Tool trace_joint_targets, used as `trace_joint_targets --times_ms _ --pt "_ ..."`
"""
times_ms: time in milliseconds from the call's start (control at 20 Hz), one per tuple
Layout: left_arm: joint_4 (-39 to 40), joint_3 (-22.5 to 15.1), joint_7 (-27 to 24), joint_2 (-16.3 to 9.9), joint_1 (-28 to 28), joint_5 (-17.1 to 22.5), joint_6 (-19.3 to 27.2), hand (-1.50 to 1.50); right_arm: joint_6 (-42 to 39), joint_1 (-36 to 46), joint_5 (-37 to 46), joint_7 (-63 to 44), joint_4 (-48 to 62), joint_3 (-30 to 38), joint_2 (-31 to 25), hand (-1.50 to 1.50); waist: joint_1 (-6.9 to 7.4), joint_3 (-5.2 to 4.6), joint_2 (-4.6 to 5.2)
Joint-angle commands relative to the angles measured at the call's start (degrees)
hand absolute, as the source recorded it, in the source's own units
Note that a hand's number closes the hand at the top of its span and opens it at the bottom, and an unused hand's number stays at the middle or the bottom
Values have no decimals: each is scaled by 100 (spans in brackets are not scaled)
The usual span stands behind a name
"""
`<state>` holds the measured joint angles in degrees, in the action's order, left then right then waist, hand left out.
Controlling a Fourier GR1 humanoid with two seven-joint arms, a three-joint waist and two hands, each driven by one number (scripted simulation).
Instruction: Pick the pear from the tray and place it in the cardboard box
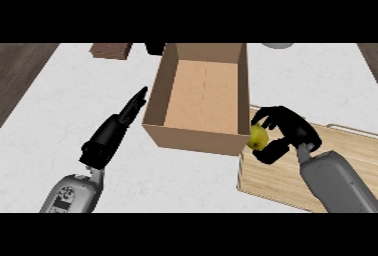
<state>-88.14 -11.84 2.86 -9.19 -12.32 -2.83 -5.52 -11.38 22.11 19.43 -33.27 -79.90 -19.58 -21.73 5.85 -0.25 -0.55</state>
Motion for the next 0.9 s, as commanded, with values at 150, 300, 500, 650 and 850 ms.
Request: trace_joint_targets --times_ms 150,300,500,650,850 --pt "37 -140 47 18 -74 8 -181 0 -1212 1055 612 2644 -1437 -1774 -361 150 421 64 -8" --pt "57 -6 64 -63 -71 -35 -163 0 -1118 1338 878 3849 -1973 -2013 -694 150 133 83 89" --pt "10 193 52 -90 42 59 -120 0 -529 1213 1060 5651 -2372 -1899 -1306 150 -275 90 142" --pt "-3 300 101 -167 4 86 -143 0 -327 986 650 7138 -2278 -1355 -1956 150 -487 82 172" --pt "-208 299 206 -119 138 32 -50 0 -377 845 -16 9003 -1728 -514 -2715 150 -560 60 137"
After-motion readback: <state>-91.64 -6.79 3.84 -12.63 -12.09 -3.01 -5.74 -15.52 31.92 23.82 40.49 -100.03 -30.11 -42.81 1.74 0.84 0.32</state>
